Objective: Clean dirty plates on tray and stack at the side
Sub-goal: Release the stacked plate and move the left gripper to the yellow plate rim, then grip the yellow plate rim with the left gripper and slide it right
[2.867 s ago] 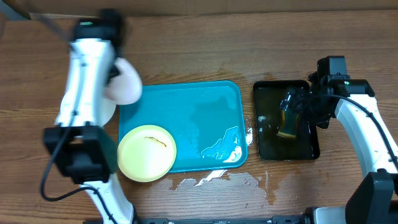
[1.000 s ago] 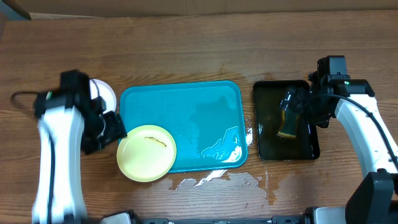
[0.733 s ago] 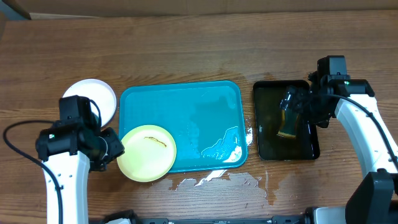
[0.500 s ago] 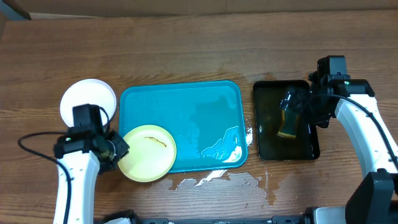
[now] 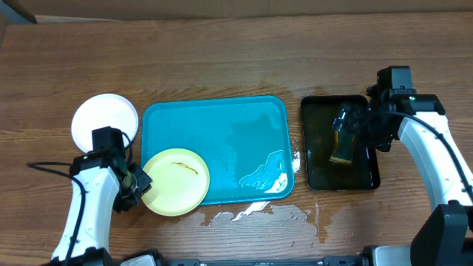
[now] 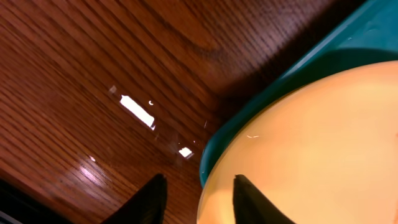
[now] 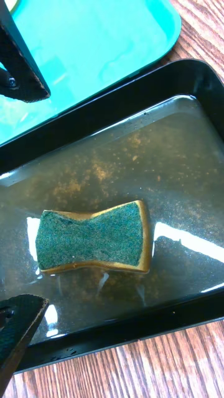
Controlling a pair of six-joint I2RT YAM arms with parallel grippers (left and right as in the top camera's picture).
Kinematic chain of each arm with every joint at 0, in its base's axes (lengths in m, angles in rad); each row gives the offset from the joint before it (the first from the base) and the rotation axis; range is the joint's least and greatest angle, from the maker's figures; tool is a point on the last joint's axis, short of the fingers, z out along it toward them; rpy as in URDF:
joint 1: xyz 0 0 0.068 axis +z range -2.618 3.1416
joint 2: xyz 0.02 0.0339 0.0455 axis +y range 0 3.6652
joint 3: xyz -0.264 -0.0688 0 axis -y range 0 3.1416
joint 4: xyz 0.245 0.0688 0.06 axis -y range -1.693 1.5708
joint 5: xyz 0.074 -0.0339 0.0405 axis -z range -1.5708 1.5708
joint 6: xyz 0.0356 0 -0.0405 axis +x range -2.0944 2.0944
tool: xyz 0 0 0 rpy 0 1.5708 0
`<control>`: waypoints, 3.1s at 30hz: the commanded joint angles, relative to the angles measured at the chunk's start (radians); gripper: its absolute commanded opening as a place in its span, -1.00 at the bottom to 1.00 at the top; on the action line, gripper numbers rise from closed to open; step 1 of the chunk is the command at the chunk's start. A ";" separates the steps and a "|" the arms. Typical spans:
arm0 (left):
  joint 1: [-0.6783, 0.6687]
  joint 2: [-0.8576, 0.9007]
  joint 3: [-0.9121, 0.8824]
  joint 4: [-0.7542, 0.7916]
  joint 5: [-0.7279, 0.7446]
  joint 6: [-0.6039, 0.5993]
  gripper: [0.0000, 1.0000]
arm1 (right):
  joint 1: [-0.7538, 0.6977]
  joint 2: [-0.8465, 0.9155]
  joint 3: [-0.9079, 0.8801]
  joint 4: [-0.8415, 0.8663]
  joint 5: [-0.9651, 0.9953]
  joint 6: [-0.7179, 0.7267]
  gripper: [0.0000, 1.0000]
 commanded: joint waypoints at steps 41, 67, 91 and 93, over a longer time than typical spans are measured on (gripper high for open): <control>-0.193 0.166 -0.017 0.412 0.336 0.201 -0.64 | -0.003 -0.020 0.018 0.005 -0.002 0.001 1.00; -0.291 0.166 0.134 0.496 0.465 0.294 -0.35 | -0.003 -0.020 0.018 0.005 -0.002 0.001 1.00; -0.304 0.169 0.278 0.127 0.256 0.266 0.15 | -0.003 -0.020 0.018 0.005 -0.002 0.001 1.00; -0.312 0.169 0.278 0.126 0.256 0.243 0.15 | -0.003 -0.020 0.018 0.005 -0.002 0.001 1.00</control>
